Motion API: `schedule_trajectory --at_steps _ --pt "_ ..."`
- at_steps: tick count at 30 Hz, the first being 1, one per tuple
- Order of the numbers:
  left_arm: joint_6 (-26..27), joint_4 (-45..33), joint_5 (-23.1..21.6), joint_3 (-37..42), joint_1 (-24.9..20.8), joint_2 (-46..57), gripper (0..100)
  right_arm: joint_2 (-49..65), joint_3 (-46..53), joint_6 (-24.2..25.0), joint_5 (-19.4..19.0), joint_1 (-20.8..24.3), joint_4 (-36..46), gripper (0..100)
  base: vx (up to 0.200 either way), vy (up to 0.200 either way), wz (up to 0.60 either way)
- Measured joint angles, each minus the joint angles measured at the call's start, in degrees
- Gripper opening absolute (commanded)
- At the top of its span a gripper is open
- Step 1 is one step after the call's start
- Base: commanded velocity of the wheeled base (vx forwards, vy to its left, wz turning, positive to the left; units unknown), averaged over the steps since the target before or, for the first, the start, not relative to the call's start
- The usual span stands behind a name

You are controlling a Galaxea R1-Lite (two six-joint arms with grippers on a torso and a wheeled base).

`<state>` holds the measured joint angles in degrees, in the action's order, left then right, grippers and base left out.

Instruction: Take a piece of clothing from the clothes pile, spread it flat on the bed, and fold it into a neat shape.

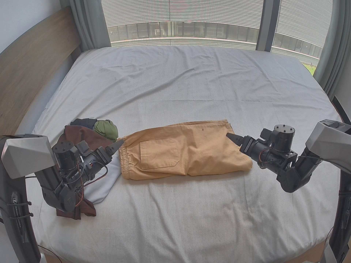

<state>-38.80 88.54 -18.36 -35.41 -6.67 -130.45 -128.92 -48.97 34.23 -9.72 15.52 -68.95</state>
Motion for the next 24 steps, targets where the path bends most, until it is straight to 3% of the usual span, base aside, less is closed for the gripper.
schedule_trajectory --at_steps 9,24 --pt "7.2 0.0 -1.0 4.2 -1.6 2.1 100 1.2 9.4 0.3 0.0 4.2 -1.0 100 0.0 0.0 0.0" --pt "10.4 0.0 -0.7 4.9 -2.1 1.3 100 -4.1 9.6 1.9 0.2 4.2 -1.2 100 0.0 0.0 0.0"
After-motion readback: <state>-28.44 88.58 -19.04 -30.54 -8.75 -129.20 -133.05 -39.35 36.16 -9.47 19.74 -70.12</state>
